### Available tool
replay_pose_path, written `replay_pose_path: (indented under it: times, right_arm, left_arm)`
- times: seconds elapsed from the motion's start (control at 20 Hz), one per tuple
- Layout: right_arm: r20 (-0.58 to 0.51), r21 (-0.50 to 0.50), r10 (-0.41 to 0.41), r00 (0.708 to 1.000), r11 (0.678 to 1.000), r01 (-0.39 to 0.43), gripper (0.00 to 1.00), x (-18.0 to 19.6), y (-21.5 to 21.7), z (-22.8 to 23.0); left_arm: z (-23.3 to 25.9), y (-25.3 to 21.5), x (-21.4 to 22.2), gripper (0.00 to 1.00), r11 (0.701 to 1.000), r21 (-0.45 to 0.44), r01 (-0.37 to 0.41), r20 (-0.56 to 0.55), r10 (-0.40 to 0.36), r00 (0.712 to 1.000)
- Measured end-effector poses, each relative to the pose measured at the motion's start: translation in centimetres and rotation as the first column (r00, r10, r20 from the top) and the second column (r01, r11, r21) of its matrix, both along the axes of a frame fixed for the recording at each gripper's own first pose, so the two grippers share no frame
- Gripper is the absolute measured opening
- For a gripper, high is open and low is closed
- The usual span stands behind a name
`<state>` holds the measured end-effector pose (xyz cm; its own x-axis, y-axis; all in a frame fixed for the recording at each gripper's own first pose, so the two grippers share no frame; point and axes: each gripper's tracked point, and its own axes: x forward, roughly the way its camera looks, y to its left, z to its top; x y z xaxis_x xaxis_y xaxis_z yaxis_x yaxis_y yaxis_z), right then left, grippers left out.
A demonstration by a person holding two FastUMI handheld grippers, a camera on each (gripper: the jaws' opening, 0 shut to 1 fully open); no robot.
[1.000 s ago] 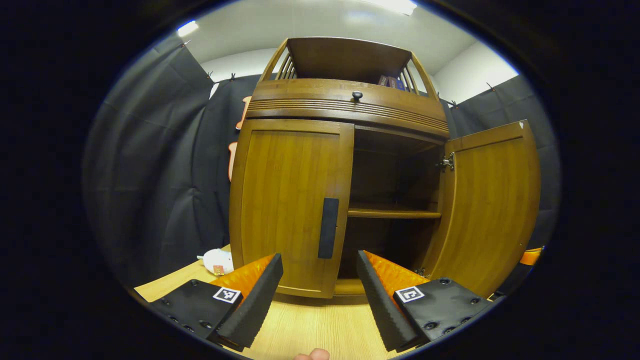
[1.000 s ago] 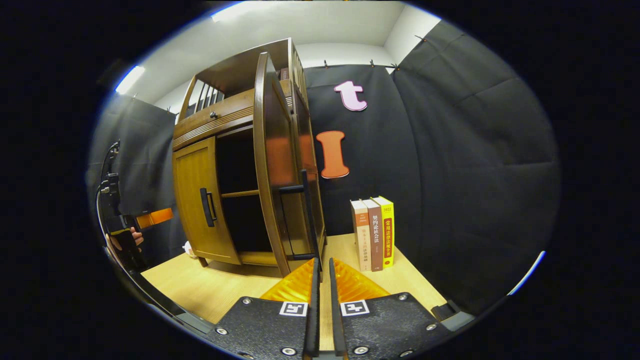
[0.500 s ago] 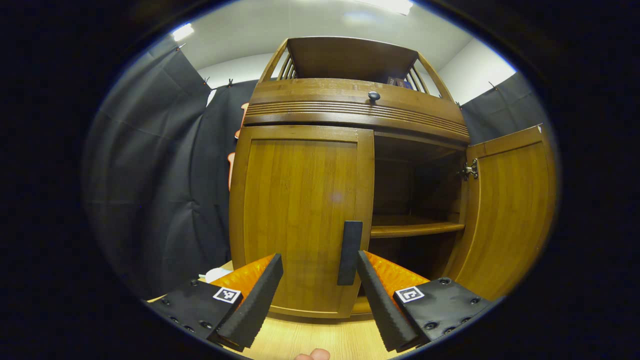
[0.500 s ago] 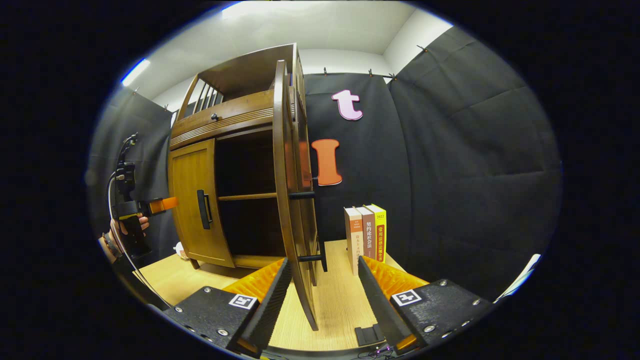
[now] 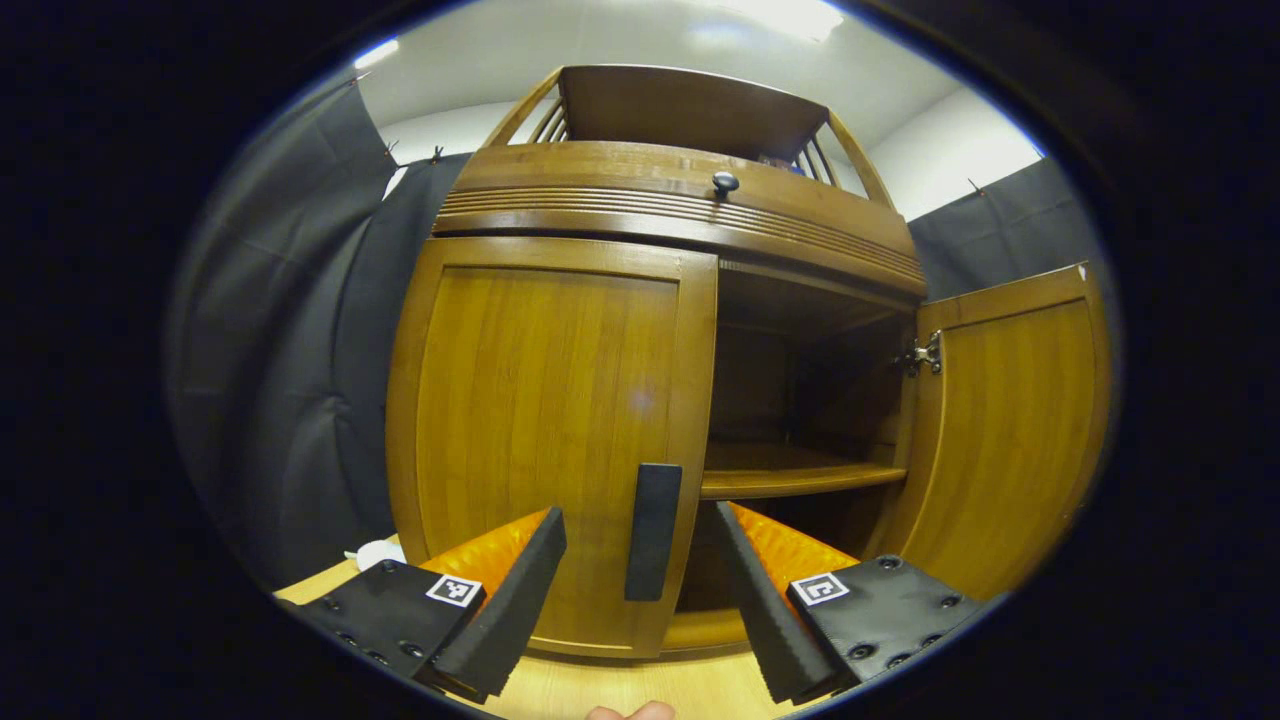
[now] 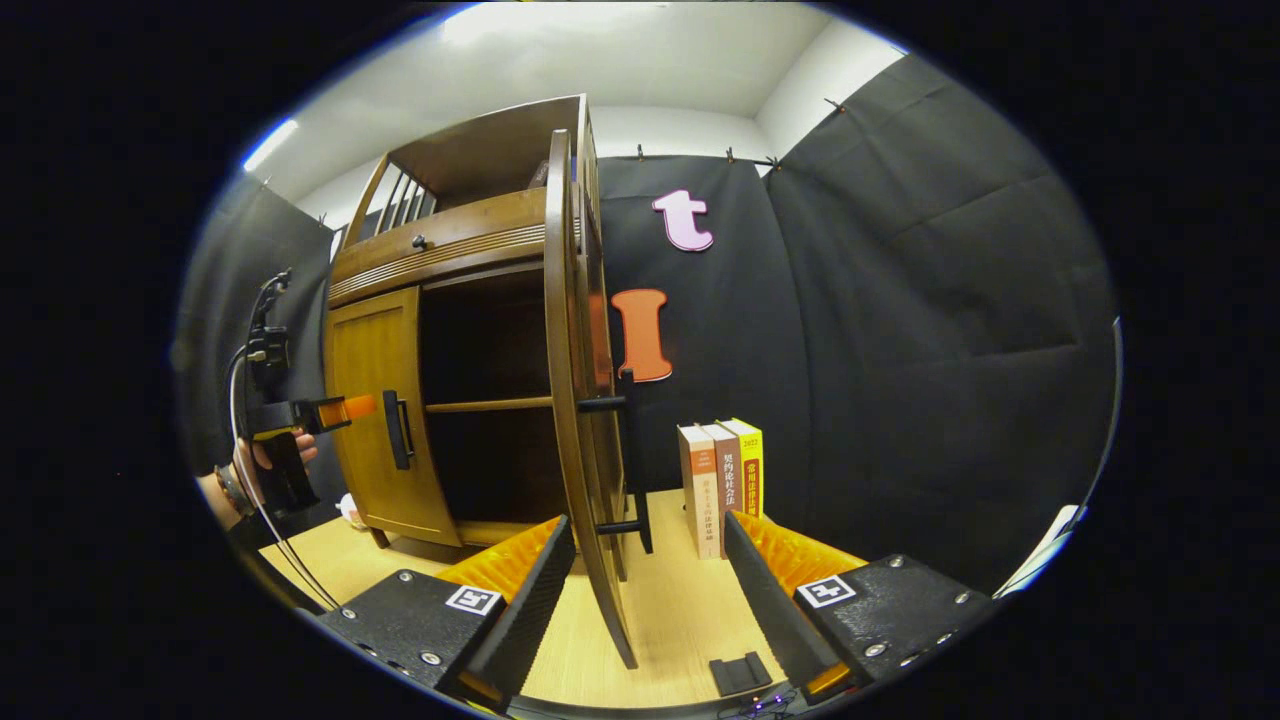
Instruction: Open the right door of the double-door shoe cabinet with the right hand, and open the left door with the left hand.
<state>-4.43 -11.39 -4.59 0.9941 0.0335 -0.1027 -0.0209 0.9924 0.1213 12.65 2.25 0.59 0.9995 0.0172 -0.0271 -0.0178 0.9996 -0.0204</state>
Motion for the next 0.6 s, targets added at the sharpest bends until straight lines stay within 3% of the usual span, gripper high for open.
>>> replay_pose_path:
  times: [0.2,0.3,0.6]
  right_arm:
    - [0.000,-0.002,-0.020,1.000,1.000,0.020,0.92,-0.1,-0.7,-0.1]
    - [0.005,-0.014,-0.036,0.999,0.999,0.036,0.92,-0.3,-1.0,0.0]
    - [-0.003,-0.058,-0.064,0.998,0.996,0.064,0.92,-0.9,-1.9,-0.2]
  left_arm:
    - [-2.0,-0.8,3.5,0.94,0.997,0.064,0.034,-0.065,-0.030,0.997]
    - [-3.8,-1.4,4.8,0.94,0.998,0.041,0.054,-0.105,-0.050,0.993]
    - [-5.5,-0.6,7.2,0.74,0.999,0.017,0.048,-0.128,-0.046,0.991]
